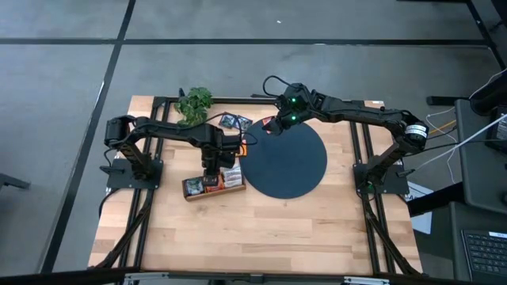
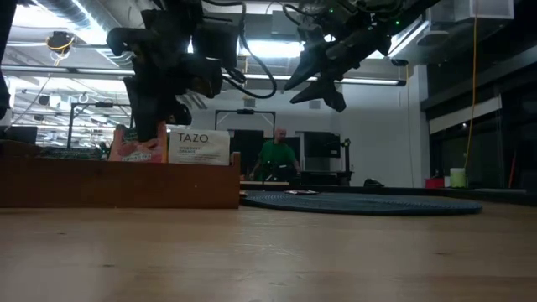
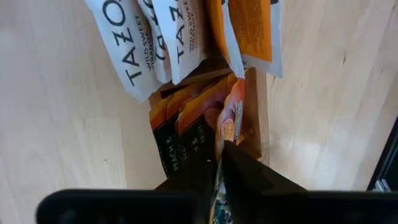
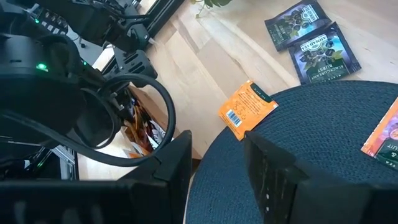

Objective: Pick & Place Tea
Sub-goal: Put the orange tea bag into the middle section of the wooden organizer

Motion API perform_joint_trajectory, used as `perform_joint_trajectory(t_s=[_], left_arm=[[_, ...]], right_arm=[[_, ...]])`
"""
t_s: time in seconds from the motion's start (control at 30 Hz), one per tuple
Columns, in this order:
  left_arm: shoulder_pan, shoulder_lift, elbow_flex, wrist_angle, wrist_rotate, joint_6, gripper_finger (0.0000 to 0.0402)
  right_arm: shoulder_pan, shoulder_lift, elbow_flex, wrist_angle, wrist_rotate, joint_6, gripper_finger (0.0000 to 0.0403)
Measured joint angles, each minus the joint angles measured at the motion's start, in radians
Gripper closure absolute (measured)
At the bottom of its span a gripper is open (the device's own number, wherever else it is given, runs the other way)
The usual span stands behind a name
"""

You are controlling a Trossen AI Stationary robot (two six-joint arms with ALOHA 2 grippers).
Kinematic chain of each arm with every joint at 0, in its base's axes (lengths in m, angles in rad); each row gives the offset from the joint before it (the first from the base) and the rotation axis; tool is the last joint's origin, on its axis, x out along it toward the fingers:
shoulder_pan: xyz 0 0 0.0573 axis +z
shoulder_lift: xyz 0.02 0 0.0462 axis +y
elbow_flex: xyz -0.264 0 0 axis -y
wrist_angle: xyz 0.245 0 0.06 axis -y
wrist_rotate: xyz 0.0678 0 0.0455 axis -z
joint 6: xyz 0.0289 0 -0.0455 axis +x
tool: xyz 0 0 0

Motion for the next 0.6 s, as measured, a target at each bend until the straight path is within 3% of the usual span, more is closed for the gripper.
perform_joint_trajectory(t_s=[0.37, 0.6], left_arm=[[0.003, -0.008, -0.002, -0.043, 0.026, -0.020, 0.0267], [0.032, -0.207, -0.003, -0.031, -0.096, -0.079, 0.0246]], right_arm=[[0.000, 0.000, 0.000, 0.000, -0.002, -0.025, 0.0257], [0.000, 0.000, 0.000, -0.001, -0.002, -0.051, 0.0257]])
